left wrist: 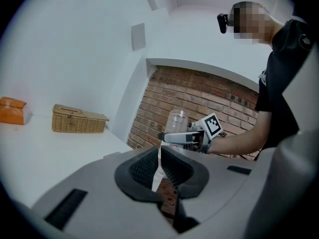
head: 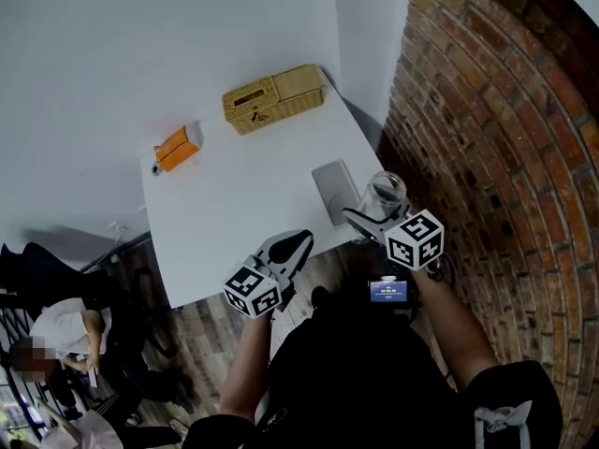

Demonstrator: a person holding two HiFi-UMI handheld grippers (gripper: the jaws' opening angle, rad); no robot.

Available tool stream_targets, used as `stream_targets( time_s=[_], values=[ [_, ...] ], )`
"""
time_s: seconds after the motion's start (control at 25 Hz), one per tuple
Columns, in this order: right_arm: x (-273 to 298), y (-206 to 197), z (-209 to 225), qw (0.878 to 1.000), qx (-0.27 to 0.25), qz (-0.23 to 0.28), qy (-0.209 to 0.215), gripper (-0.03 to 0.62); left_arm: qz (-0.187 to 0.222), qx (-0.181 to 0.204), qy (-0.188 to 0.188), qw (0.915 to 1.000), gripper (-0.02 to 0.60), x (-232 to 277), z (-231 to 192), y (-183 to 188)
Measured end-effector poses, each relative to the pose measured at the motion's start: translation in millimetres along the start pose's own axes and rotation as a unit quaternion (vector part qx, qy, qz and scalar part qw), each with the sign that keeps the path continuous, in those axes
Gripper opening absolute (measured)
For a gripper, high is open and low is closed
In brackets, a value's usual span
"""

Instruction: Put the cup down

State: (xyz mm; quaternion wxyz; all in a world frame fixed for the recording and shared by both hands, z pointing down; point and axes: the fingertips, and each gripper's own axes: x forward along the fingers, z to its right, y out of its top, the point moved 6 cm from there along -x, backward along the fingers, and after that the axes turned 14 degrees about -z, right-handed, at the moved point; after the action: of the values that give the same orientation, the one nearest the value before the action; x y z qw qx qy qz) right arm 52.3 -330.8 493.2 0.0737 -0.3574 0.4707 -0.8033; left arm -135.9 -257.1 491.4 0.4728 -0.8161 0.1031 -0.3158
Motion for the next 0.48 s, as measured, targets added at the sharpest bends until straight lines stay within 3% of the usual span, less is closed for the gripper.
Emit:
stream_targets(
  time_s=[0.36,0.48],
  values=[
    [66,27,49,0.999,-0.039,0.001,-0.019,0.334,-0.023,-0.018,0.008,0.9995,0.026,1,2,-13],
    [93,39,55,0.997,-0.073,-0.001,-0.022,0.334,-0.025,-0.029,0.020,0.9991,0.026,-2,-1,-16]
  ],
)
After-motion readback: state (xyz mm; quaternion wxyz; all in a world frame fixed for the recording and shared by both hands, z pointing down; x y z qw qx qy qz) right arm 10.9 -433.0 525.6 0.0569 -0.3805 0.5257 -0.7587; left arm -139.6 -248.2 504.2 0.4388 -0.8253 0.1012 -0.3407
